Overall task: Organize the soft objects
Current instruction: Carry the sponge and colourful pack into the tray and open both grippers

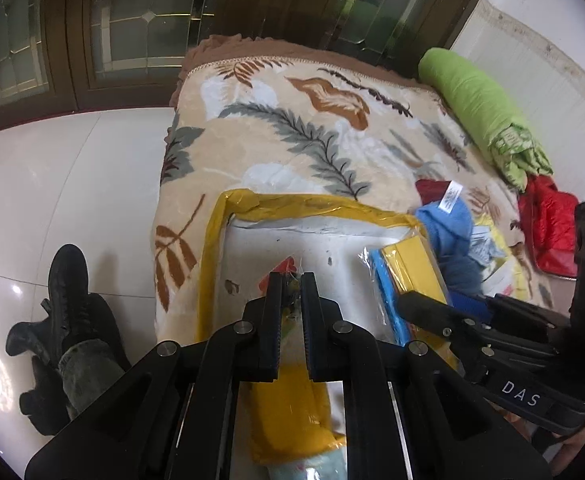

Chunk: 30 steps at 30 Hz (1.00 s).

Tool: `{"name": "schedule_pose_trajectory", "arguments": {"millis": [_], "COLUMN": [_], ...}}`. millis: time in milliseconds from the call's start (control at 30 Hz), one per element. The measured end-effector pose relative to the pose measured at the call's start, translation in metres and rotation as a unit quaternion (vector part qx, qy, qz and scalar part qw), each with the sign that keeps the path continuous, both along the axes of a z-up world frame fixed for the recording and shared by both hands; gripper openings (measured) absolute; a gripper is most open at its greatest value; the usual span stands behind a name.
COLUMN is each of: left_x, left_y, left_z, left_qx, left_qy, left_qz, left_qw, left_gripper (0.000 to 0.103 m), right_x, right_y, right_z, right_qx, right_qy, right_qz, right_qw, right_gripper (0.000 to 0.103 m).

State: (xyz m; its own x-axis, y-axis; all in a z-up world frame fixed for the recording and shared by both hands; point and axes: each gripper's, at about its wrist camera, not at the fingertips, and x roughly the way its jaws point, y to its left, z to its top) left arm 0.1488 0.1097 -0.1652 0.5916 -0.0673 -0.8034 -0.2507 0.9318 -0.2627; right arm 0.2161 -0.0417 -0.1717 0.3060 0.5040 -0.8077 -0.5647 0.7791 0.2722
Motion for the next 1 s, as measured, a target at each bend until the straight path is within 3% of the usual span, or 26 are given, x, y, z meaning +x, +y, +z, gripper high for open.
{"name": "schedule_pose_trajectory", "arguments": {"millis": [233, 467, 533, 600, 700, 767, 833, 1000], "left_x": [0.006, 0.008, 0.009, 0.009, 0.007, 0.005, 0.002, -0.014], "left_y": [-0.009, -0.008, -0.005, -0.005, -0.008, -0.011, -0.012, -0.021], "left_z": [-0.015, -0.024, -0.029, -0.034, -0.033, -0.032, -0.029, -0.007], "left_qx": [0.019, -0.020, -0.036, -0.048, -0.041, -0.038, -0.027, 0.012], "left_qy": [0.011, 0.003, 0.007, 0.009, 0.004, 0.004, 0.000, -0.022], "left_qz": [-0.011, -0.022, -0.020, -0.020, -0.014, -0.007, 0.005, 0.041], "left_qw": [0.9997, 0.9996, 0.9991, 0.9986, 0.9990, 0.9992, 0.9996, 0.9988], "left_gripper": [0.008, 0.009, 0.018, 0.019, 0.021, 0.022, 0.022, 0.022], "right_x": [0.004, 0.005, 0.006, 0.007, 0.004, 0.002, 0.001, -0.011], "right_y": [0.010, 0.009, 0.005, 0.003, 0.002, -0.001, -0.006, -0.024], "right_z": [-0.016, -0.024, -0.025, -0.026, -0.023, -0.020, -0.016, -0.001], "right_qx": [-0.020, -0.026, -0.018, -0.011, -0.008, -0.002, 0.008, 0.033], "right_qy": [-0.004, -0.001, 0.006, 0.014, 0.010, 0.007, 0.006, 0.010], "right_qz": [0.000, -0.007, -0.013, -0.017, -0.014, -0.017, -0.022, -0.018], "right_qw": [1.000, 1.000, 1.000, 1.000, 1.000, 1.000, 1.000, 0.999], "right_gripper": [0.030, 0.031, 0.031, 0.031, 0.032, 0.048, 0.056, 0.060]}}
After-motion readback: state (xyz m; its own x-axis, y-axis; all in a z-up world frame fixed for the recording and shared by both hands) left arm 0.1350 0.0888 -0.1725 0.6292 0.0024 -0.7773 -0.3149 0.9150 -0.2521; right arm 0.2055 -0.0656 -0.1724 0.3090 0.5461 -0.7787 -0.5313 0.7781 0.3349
